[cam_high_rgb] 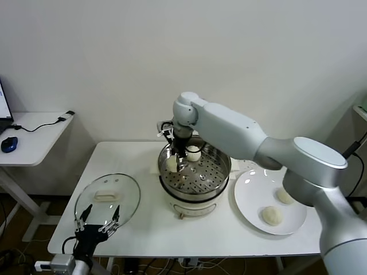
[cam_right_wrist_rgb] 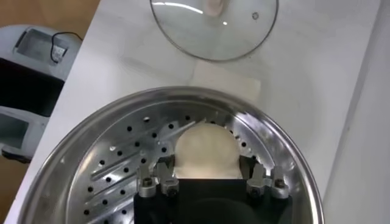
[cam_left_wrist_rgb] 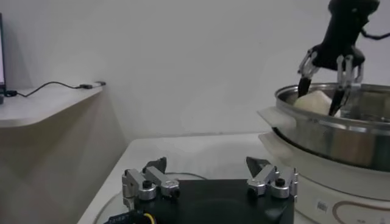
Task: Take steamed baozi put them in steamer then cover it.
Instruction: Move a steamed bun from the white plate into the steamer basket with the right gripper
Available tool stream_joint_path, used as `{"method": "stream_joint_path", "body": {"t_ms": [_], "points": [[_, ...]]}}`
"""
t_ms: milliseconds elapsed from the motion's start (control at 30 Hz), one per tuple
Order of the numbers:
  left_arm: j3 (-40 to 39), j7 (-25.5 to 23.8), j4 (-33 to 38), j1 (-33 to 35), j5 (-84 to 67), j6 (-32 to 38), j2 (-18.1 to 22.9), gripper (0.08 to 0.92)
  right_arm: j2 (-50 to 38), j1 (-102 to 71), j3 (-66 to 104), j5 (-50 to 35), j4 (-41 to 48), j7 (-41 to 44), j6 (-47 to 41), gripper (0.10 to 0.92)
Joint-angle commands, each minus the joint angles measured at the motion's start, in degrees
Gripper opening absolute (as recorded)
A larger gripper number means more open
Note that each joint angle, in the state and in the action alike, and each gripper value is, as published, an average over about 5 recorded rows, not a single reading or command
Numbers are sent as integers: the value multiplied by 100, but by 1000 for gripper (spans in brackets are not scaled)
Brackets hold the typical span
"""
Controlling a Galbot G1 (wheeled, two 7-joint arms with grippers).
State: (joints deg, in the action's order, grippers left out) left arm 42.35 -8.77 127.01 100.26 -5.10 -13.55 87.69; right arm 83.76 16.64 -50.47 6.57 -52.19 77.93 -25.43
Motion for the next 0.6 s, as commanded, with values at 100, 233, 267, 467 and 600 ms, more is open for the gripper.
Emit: {"method": "stream_joint_path", "body": {"t_ms": [100, 233, 267, 467, 600], "points": [[-16, -10, 24, 1, -32, 6, 14, 823, 344, -286, 85, 350, 425, -164, 117, 687], [-33, -10, -1, 3, -17, 12, 9, 823, 263, -366, 94, 369, 321, -153, 109, 692], [-38, -10, 0, 5, -17, 12, 10, 823, 225, -370, 86, 354, 265, -143, 105, 694], [-62, -25, 22, 8, -7, 2, 8, 823, -161, -260, 144, 139, -258, -83, -8, 774], [-66, -46, 40, 9, -4, -12, -3, 823, -679, 29, 214, -111, -882, -18, -155, 819]]}}
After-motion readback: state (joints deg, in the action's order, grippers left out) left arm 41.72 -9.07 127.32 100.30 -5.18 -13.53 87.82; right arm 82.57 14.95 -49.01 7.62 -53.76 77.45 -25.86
